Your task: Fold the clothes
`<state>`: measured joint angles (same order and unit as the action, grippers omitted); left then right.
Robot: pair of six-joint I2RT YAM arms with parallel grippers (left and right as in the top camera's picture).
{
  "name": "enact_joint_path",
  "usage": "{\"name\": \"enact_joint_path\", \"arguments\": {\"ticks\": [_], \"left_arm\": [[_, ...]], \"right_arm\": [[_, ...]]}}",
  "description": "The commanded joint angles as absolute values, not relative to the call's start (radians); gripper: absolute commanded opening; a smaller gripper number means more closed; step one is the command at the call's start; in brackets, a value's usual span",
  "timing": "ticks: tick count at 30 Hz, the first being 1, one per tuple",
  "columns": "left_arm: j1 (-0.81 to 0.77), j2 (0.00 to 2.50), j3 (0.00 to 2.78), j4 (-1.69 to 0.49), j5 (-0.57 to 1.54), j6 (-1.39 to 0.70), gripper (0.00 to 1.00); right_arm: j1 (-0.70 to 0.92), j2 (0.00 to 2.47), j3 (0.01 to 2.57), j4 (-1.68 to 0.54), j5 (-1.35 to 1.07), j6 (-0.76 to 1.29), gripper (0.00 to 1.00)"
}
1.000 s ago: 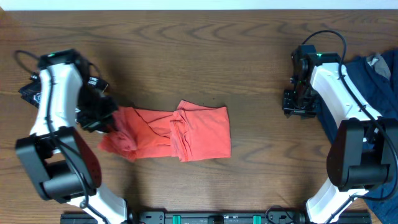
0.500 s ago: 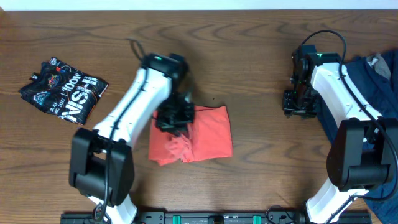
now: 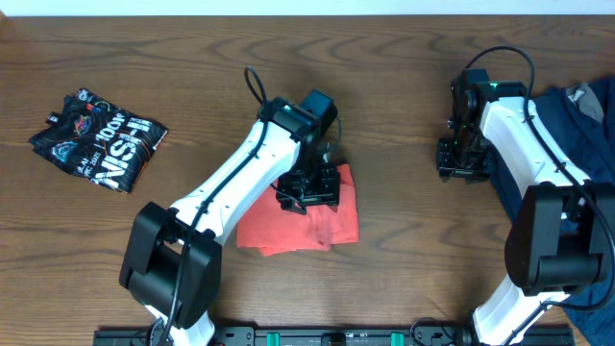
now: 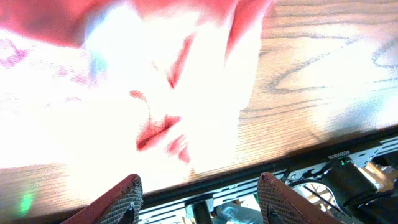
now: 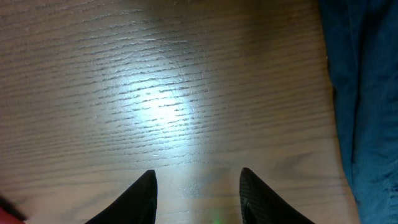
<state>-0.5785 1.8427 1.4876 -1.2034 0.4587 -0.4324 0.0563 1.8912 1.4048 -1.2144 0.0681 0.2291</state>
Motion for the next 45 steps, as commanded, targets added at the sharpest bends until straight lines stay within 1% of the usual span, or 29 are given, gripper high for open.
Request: {"name": "enact_joint_path", "arguments": {"ticks": [1, 3, 6, 8, 12, 16, 21, 25, 27, 31, 35, 37, 38, 40, 42, 45], "left_arm": [[-0.555, 1.825, 1.518, -1.206, 0.459, -0.356, 0.62], [-0.514, 1.825, 1.538, -1.204, 0.433, -0.314, 0.62], [-0.432, 1.825, 1.551, -1.158, 0.307, -0.311, 0.62], [-0.374, 1.827, 1.549, -1.095, 0.243, -0.303, 0.62], [-0.289, 1.842, 1.531, -0.931, 0.23, -0.226, 0.62], [-0.249, 1.887, 1.522, -0.88, 0.231, -0.21, 0.62], [-0.242, 1.976, 1.521, -0.893, 0.231, -0.21, 0.62], [-0.241, 2.053, 1.521, -0.909, 0.231, -0.21, 0.62], [-0.241, 2.082, 1.521, -0.926, 0.231, -0.21, 0.62], [-0.241, 2.117, 1.52, -0.994, 0.231, -0.21, 0.62], [-0.242, 2.121, 1.518, -1.08, 0.231, -0.211, 0.62], [-0.241, 2.121, 1.515, -1.13, 0.231, -0.211, 0.62], [-0.242, 2.121, 1.509, -1.151, 0.231, -0.211, 0.61], [-0.243, 2.121, 1.493, -1.179, 0.231, -0.222, 0.54], [-0.244, 2.121, 1.468, -1.196, 0.236, -0.255, 0.45], [-0.248, 2.121, 1.418, -1.196, 0.284, -0.272, 0.44]], "right_arm": [[0.046, 1.887, 1.403, -1.217, 0.054, 0.203, 0.42], [0.051, 1.887, 1.403, -1.217, -0.064, 0.102, 0.42], [0.072, 1.887, 1.403, -1.222, -0.294, -0.032, 0.41], [0.102, 1.887, 1.403, -1.225, -0.439, -0.123, 0.41], [0.204, 1.887, 1.403, -1.219, -0.676, -0.246, 0.41], [0.342, 1.887, 1.403, -1.176, -0.723, -0.226, 0.4], [0.516, 1.887, 1.394, -1.079, -0.722, -0.123, 0.39], [0.626, 1.887, 1.364, -0.962, -0.722, -0.017, 0.38], [0.67, 1.887, 1.336, -0.915, -0.707, 0.025, 0.38], [0.726, 1.887, 1.254, -0.856, -0.561, 0.156, 0.38], [0.718, 1.887, 1.164, -0.818, -0.393, 0.239, 0.38], [0.693, 1.887, 1.136, -0.817, -0.245, 0.308, 0.38], [0.678, 1.887, 1.129, -0.817, -0.17, 0.342, 0.38], [0.641, 1.887, 1.129, -0.817, -0.037, 0.369, 0.38], [0.601, 1.887, 1.14, -0.801, 0.068, 0.358, 0.38], [0.544, 1.887, 1.177, -0.755, 0.171, 0.304, 0.39]]}}
